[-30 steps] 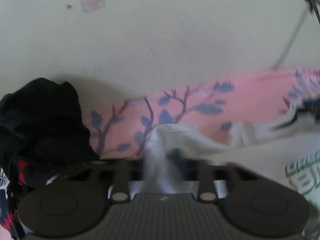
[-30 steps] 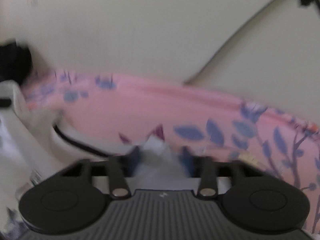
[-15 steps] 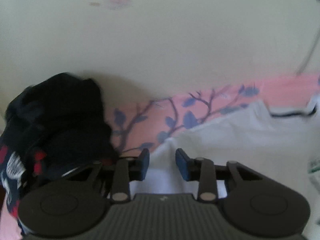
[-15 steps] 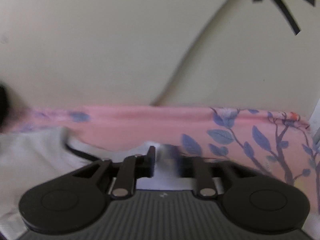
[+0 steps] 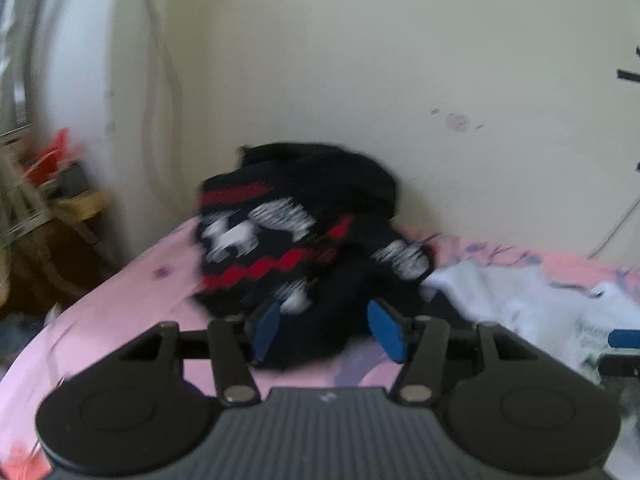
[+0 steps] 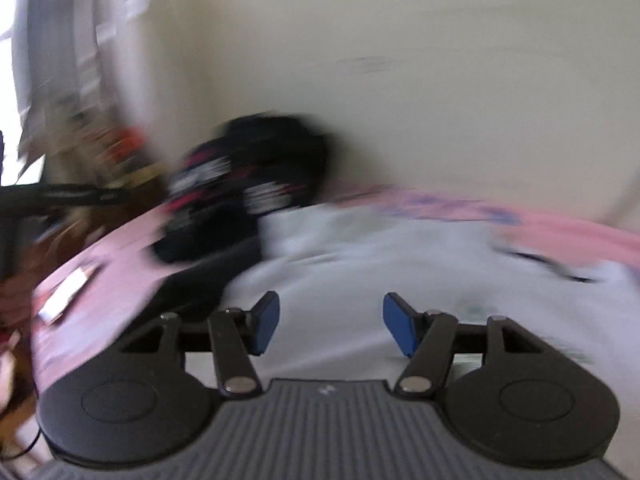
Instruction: Fold small clothes
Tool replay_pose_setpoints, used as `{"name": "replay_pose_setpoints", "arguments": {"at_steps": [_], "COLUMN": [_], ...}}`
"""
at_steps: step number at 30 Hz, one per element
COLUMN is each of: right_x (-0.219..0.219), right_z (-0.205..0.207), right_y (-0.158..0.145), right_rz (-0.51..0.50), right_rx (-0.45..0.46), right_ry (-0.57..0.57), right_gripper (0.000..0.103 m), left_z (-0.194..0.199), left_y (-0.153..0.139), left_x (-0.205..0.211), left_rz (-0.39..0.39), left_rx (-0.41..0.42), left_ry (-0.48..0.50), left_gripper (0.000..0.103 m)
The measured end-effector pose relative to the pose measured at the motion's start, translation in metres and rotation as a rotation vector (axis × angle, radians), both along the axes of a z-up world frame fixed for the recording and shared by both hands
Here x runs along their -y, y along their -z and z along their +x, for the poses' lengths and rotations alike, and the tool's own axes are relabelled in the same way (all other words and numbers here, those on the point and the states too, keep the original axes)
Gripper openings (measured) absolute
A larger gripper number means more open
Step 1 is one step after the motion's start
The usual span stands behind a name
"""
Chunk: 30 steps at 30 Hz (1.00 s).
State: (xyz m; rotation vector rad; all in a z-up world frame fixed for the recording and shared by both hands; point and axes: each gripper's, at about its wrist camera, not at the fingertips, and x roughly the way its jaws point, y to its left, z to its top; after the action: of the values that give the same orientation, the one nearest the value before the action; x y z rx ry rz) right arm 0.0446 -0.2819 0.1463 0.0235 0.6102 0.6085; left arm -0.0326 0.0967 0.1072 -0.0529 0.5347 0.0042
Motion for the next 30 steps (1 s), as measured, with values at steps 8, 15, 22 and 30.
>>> {"name": "replay_pose_setpoints", "arguments": {"at_steps": [8, 15, 22, 30], "right_x": [-0.098, -0.137, -0.157, -0.172], "right_z": [-0.012, 0.011, 0.054, 0.057], "right_y": [0.018, 0.015, 0.042, 0.034], "right_rz": [-0.118, -0.245, -0.210, -0.178], "right_rx": [0.019, 0.011, -0.237, -0.206], "right_ry": [-0.217, -0.264, -0.185, -0.224], "right_gripper": [0.062, 0.069, 0.071, 0.000], "left_z": [-0.052, -0.074, -0.077, -0.079], "left_y": [0.078, 0.105, 0.109, 0.112], "left_x": [-0.037, -0.063, -0.070, -0.073], "left_rz": [-0.239, -0.333, -0.385, -0.415], "left_rx": [-0.011, 0.022, 0.049, 0.066], "left_ry": [-0.090, -0.117, -0.082, -0.065], "left_gripper": [0.056, 0.056, 0.061, 0.063]}}
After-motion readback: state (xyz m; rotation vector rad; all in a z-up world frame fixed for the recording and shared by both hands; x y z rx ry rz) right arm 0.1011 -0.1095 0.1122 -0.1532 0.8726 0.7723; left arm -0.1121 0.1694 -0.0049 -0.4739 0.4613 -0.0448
